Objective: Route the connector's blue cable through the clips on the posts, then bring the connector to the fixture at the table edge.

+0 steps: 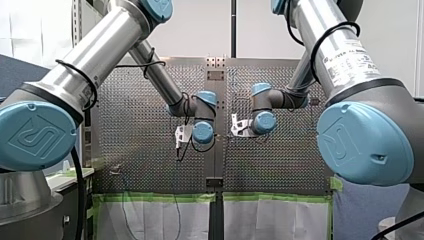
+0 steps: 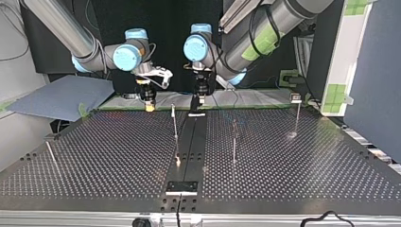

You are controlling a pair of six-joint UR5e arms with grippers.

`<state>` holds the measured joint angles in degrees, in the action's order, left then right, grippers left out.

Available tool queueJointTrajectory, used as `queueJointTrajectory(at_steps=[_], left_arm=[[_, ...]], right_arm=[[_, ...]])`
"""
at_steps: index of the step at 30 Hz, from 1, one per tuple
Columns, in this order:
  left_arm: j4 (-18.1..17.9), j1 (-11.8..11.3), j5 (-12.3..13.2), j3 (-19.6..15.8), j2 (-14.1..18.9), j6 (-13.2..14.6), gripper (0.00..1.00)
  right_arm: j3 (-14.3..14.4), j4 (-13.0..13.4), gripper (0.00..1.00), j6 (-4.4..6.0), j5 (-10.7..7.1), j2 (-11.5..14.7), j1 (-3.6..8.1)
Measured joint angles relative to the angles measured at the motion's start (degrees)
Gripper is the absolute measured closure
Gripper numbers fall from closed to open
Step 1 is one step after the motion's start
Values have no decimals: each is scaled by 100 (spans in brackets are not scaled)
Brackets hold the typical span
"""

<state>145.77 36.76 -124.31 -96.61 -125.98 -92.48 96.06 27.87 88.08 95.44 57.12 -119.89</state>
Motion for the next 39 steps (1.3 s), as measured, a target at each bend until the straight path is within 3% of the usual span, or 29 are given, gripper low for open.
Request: queueJointTrajectory(at_steps=[17,39], left_arm=[[-24,4,50,298,-446,11,100],[-27,-69,338,427,-473,-14,100]], right_arm=[[3,27,100,6,-10,-2,86],[4,30,100,-7,-37,-2,253]])
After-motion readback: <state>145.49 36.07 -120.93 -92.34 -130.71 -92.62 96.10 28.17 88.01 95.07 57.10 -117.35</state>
